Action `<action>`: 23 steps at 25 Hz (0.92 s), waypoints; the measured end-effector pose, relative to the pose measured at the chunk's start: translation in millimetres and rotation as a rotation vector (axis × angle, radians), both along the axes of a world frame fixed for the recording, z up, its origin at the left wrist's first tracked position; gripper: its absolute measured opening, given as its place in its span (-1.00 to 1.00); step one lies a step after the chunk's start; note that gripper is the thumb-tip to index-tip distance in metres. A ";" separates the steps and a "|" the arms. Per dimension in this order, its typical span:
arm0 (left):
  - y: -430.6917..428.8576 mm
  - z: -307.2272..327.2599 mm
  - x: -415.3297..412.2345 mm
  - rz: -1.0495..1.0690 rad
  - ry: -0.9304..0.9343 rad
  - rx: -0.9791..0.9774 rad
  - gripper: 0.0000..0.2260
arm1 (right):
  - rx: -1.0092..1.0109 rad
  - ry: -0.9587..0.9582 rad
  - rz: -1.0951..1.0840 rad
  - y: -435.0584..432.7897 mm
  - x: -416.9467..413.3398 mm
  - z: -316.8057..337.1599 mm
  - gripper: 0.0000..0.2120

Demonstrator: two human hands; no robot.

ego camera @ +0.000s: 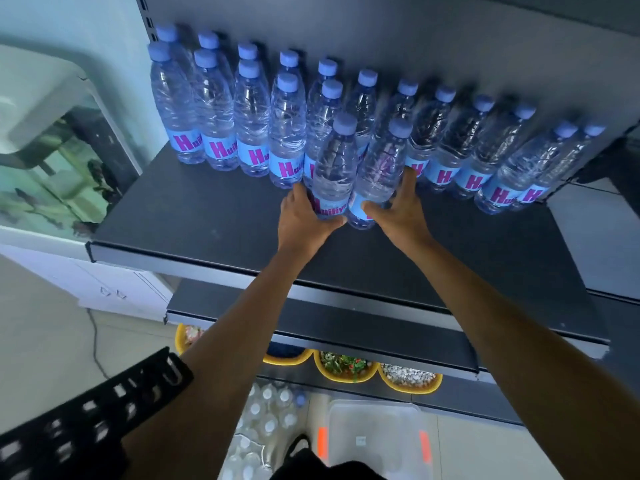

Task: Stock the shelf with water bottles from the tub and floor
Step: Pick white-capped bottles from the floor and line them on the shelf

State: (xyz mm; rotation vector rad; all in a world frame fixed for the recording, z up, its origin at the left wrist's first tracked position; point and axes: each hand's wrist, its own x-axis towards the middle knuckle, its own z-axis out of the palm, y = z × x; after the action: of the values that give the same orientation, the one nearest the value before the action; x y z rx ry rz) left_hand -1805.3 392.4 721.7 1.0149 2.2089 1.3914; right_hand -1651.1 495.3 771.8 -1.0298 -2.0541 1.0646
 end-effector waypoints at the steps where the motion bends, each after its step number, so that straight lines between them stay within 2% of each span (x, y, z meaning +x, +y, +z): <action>1: 6.4 1.7 2.7 0.045 0.019 -0.028 -0.27 | -0.017 -0.012 -0.002 0.7 0.1 -5.5 -0.36; 5: 13.1 -2.9 2.2 0.082 0.059 -0.010 -0.33 | -0.083 -0.039 -0.042 -4.0 -0.4 -39.4 -0.52; 9: 10.1 -10.2 -3.7 0.074 0.055 0.042 -0.49 | 0.035 -0.134 -0.157 4.1 -16.4 -55.5 -0.61; 12: 22.7 -3.9 -1.1 0.126 0.089 -0.066 -0.32 | 0.036 -0.214 -0.238 13.8 -34.1 -53.4 -0.45; 14: 30.4 -1.6 3.7 0.159 0.157 -0.145 -0.21 | 0.022 -0.194 -0.300 15.4 -42.2 -51.7 -0.30; 15: 32.6 -1.9 5.6 0.173 0.187 -0.168 -0.20 | 0.025 -0.166 -0.332 15.6 -44.6 -53.0 -0.29; 23: 34.2 -8.8 9.5 0.109 0.323 -0.075 -0.47 | 0.098 -0.109 -0.405 20.7 -39.3 -57.8 -0.58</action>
State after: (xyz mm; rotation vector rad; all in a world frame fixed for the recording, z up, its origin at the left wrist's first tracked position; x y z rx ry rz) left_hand -1795.8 426.6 712.9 1.1772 2.5620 1.2490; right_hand -1690.3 516.0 713.9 -1.4025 -1.8484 0.7070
